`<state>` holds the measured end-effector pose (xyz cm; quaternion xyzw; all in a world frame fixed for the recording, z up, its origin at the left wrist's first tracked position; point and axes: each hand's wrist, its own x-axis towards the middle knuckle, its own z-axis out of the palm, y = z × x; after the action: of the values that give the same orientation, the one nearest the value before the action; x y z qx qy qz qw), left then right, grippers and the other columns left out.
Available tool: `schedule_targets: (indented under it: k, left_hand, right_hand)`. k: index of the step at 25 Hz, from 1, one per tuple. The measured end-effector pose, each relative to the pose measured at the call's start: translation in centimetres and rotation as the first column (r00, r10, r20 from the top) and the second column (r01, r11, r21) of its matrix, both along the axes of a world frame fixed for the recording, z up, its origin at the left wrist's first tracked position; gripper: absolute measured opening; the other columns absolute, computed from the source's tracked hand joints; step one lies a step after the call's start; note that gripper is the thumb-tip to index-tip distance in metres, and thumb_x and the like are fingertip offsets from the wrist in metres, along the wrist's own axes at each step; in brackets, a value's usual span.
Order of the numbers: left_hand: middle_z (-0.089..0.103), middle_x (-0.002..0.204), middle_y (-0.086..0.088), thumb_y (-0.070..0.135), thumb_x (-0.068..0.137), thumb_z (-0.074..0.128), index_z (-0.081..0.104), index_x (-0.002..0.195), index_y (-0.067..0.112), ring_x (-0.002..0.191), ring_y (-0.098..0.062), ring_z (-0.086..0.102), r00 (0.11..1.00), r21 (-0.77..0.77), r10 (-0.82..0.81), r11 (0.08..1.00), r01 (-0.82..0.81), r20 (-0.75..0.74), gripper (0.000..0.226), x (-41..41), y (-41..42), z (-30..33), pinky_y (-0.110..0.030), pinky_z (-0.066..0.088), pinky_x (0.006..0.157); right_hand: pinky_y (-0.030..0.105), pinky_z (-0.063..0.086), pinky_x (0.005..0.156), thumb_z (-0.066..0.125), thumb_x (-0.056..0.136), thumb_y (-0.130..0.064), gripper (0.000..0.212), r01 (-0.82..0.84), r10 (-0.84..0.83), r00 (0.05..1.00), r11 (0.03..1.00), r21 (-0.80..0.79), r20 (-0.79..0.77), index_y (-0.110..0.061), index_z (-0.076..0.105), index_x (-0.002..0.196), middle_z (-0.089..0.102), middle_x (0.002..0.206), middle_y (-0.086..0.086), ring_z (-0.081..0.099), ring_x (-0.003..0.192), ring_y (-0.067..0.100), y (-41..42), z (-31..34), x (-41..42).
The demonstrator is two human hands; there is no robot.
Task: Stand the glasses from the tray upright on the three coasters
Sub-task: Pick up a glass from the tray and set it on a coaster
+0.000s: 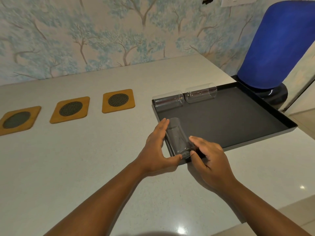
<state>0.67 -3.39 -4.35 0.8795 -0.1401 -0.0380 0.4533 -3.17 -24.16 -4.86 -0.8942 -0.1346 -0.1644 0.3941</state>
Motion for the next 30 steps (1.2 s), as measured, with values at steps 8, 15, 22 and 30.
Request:
schedule_targets:
  k: [8, 15, 22, 30]
  left_hand:
    - [0.02, 0.143, 0.047, 0.042, 0.07, 0.089, 0.02, 0.15, 0.05, 0.131, 0.024, 0.025, 0.999, -0.123, 0.029, 0.992, -0.026, 0.016, 0.106, 0.2, 0.1, -0.2, 0.002, 0.027, 0.099]
    - [0.038, 0.156, 0.02, 0.042, 0.072, 0.081, 0.03, 0.153, 0.041, 0.139, 0.007, 0.037, 0.99, -0.311, 0.141, 0.94, -0.14, -0.021, 0.095, -0.9, -0.7, 0.5, -0.011, 0.036, 0.107]
    - [0.062, 0.14, 0.001, 0.05, 0.077, 0.067, 0.049, 0.145, 0.019, 0.131, -0.014, 0.056, 0.986, -0.536, 0.034, 0.835, -0.119, -0.166, 0.077, -2.6, -0.3, 3.5, -0.033, 0.048, 0.107]
    - [0.07, 0.127, 0.01, 0.085, 0.075, 0.051, 0.064, 0.127, 0.039, 0.121, -0.017, 0.065, 0.983, -0.472, 0.06, 0.871, -0.138, -0.176, 0.071, -2.5, 4.0, 4.9, -0.039, 0.048, 0.102]
  right_hand:
    - [0.05, 0.042, 0.105, 0.045, 0.092, -0.042, 0.05, 0.0, 0.0, 1.0, 1.0, -0.027, -0.02, -0.019, 0.059, 0.136, 0.058, 0.12, -0.021, 0.043, 0.111, -0.023, 0.2, 0.2, -0.1]
    - [0.047, 0.033, 0.112, 0.063, 0.086, -0.034, 0.07, -0.037, 0.038, 0.999, 0.999, 0.014, -0.032, -0.036, 0.034, 0.15, 0.045, 0.149, -0.019, 0.036, 0.129, -0.016, 0.3, 0.5, -0.3]
    - [0.042, 0.028, 0.111, 0.057, 0.085, -0.065, 0.078, -0.098, 0.1, 0.991, 0.995, -0.027, 0.09, -0.027, 0.036, 0.149, 0.044, 0.149, -0.013, 0.035, 0.134, -0.003, 1.1, 2.7, 1.6]
    - [0.03, 0.05, 0.099, 0.085, 0.077, -0.033, 0.062, -0.231, 0.241, 0.971, 0.933, 0.276, -0.002, -0.03, 0.056, 0.132, 0.063, 0.125, -0.02, 0.058, 0.12, 0.008, 4.9, 5.7, 3.6]
